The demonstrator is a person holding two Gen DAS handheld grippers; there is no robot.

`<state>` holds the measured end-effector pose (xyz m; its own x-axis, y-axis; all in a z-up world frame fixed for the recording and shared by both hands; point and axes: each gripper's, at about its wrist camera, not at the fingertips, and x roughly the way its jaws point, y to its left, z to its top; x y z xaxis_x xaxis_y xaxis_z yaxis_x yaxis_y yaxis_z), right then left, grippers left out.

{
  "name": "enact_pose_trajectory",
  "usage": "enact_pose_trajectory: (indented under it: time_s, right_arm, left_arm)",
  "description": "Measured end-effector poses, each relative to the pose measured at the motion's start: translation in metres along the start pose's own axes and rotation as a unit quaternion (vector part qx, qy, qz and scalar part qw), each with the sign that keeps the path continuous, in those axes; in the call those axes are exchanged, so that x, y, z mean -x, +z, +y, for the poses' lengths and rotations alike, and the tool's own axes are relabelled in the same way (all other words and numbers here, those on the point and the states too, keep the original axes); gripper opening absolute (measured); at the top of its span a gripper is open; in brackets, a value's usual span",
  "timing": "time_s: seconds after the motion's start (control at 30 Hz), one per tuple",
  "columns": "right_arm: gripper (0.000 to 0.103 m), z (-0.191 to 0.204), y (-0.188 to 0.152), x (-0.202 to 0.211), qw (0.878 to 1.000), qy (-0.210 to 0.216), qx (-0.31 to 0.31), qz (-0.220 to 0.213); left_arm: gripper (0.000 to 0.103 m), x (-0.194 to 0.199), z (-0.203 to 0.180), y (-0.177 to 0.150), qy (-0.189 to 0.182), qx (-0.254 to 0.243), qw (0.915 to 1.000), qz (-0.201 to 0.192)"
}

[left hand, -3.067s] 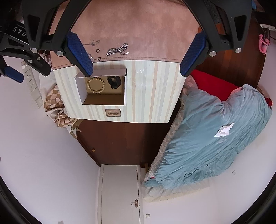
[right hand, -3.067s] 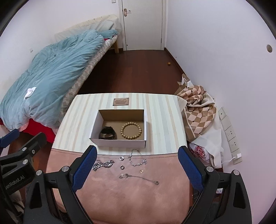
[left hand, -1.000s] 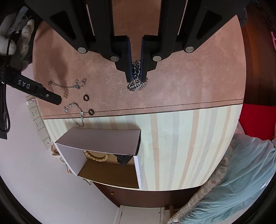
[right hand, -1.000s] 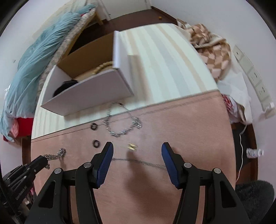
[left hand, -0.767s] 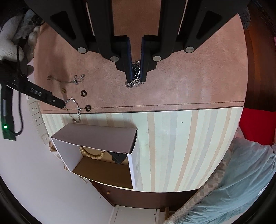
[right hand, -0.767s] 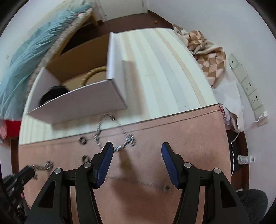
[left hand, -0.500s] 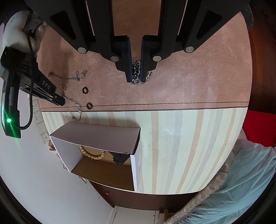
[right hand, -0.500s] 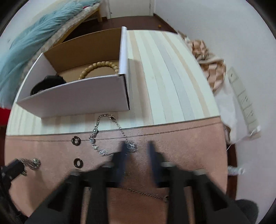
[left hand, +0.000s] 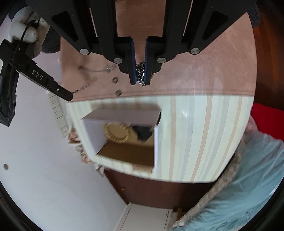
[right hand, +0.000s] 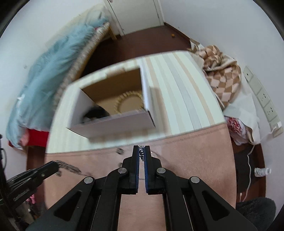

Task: Organize jewelry
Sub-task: 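Lower the silver chain and necklace into the box and open both grippers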

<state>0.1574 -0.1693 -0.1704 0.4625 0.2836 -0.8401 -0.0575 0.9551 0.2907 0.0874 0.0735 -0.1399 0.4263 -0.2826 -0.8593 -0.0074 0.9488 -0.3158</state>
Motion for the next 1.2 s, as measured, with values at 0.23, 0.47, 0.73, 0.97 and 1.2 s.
enact_pose_trajectory:
  time_s: [0.23,0.47,0.73,0.97,1.2]
  right_arm:
    - [0.005,0.037,0.045,0.046,0.997,0.054,0.031,-0.036]
    - [0.005,0.058,0.098,0.033,0.996,0.057,0.059,-0.029]
    - [0.005,0.042,0.132,-0.045,0.997,0.039,0.04,0.044]
    - [0.005,0.029,0.142,-0.089,0.995,0.033,0.035,0.091]
    - [0.006,0.028,0.146,-0.117,0.986,0.044,0.031,0.155]
  left_arm:
    - [0.006,0.043,-0.023,0.051,-0.046,-0.023,0.9979,-0.04]
    - [0.006,0.038,-0.036,0.12,-0.053,-0.049,0.9957,-0.057]
    - [0.006,-0.037,-0.031,0.166,-0.043,-0.053,0.9977,0.008]
    - [0.007,-0.089,-0.013,0.18,-0.002,-0.035,0.9976,0.061]
    - [0.032,-0.099,-0.005,0.19,0.061,-0.019,0.9952,0.074]
